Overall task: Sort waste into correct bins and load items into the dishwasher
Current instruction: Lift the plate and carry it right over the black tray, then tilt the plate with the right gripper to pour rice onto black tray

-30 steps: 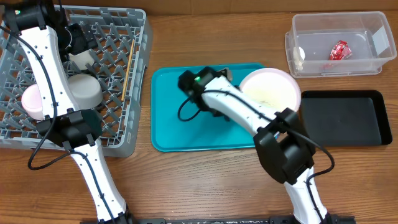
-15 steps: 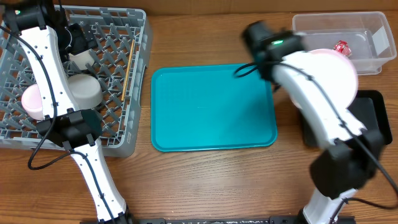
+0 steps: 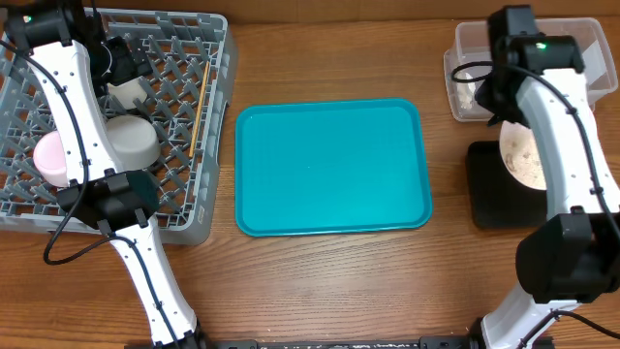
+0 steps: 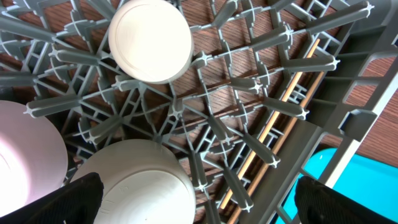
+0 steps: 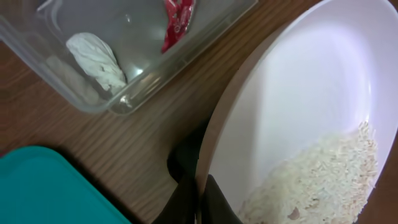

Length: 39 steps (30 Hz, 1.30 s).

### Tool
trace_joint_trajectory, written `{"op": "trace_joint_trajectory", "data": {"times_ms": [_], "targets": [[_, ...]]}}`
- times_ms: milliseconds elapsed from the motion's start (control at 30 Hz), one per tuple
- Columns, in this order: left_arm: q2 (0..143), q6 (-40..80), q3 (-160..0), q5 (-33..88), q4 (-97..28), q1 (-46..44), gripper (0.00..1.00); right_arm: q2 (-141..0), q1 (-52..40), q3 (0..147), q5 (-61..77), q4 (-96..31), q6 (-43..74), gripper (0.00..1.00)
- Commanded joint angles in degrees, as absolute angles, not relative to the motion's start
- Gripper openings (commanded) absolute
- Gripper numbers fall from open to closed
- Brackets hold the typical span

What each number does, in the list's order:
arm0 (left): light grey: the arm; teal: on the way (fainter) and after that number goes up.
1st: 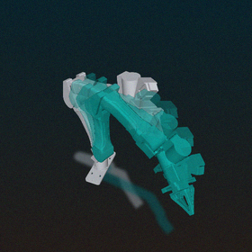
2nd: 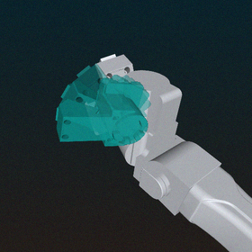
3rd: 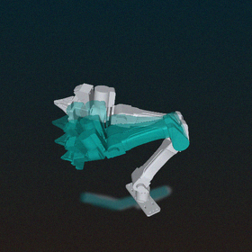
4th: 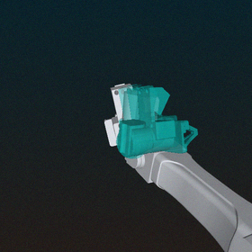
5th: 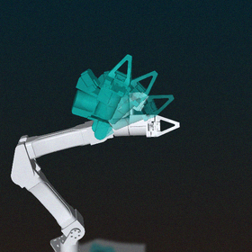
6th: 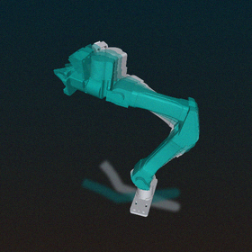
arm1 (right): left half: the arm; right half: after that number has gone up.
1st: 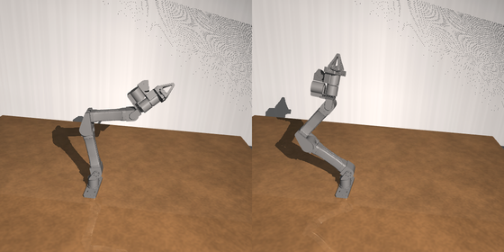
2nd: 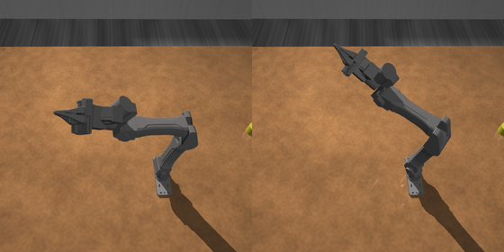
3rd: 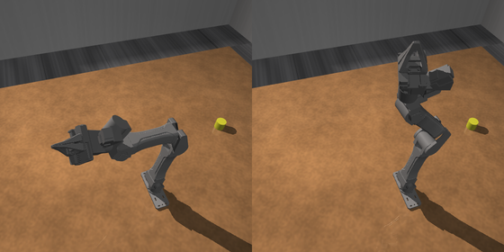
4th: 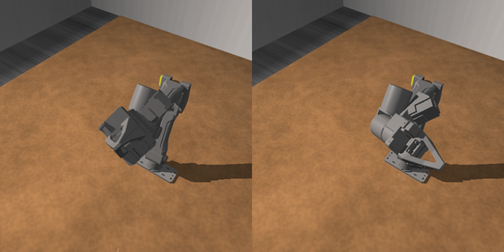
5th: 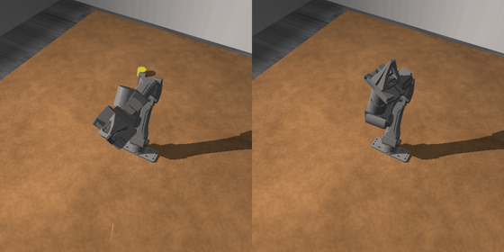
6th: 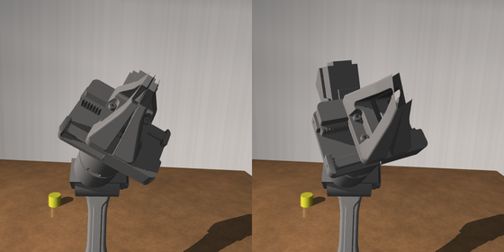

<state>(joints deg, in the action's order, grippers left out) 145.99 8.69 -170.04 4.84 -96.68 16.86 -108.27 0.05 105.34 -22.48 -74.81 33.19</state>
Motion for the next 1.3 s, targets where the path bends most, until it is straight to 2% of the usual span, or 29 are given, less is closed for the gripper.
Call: {"op": "trace_joint_trajectory", "data": {"times_ms": [0, 467, 700, 1267], "targets": [[143.90, 9.23, -170.76, 4.25, -96.79, 16.47, 1.00, -107.37, 2.81, 106.48, -16.75, -73.01, 29.52, 0.04], [143.90, 9.23, -170.76, 4.25, -96.79, 16.47, 1.00, -107.37, 13.41, 106.48, -1.93, -69.56, 29.34, 0.04], [143.90, 9.23, -170.76, 4.25, -96.79, 16.47, 1.00, -107.37, 17.69, 106.45, 6.09, -68.58, 25.32, 0.04], [143.90, 9.23, -170.76, 4.25, -96.79, 16.47, 1.00, -107.37, 20.40, 106.45, 17.96, -68.69, 23.73, 0.04]]}}
